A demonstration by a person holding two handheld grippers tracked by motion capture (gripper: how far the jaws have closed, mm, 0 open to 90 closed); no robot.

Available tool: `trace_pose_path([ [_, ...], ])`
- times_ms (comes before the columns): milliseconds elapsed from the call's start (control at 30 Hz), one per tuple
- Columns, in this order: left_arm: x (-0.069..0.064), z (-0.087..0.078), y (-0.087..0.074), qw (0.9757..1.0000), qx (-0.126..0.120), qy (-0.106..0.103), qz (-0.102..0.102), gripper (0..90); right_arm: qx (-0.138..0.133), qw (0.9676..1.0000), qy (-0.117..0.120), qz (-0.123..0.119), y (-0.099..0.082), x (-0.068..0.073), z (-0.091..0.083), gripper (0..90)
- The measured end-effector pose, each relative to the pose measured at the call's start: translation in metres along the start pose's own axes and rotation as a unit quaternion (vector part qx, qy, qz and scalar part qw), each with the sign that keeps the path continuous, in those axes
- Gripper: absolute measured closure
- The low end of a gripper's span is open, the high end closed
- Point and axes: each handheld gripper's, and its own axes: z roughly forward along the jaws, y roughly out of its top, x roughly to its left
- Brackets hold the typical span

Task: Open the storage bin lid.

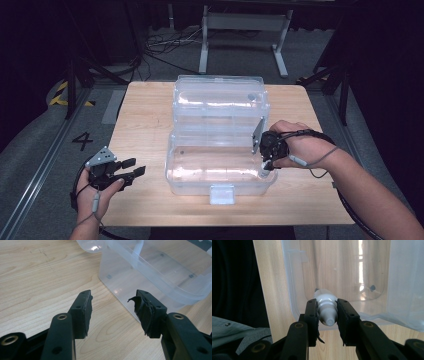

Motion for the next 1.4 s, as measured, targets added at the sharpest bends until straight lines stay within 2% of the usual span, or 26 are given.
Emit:
trace_pose_path([
  [100,0.0,0.0,0.0,1.0,0.0,0.0,-0.001,48.3,0.004,0.9999,0.007,0.006,0.0,0.0,0.005,71.8],
  [667,0.001,-0.001,0.0,1.0,0.0,0.0,-0.002,48.3,0.021,0.9997,0.015,-0.006,0.006,-0.004,0.034,71.7],
  [1000,0.002,0.0,-0.001,1.0,0.001,0.0,-0.003,48.2,0.026,0.9992,0.028,-0.012,0.007,-0.006,0.051,71.7],
  [1400,0.002,0.001,-0.001,1.0,0.001,-0.001,-0.006,48.0,0.037,0.9986,0.035,-0.017,0.007,-0.007,0.063,71.7],
])
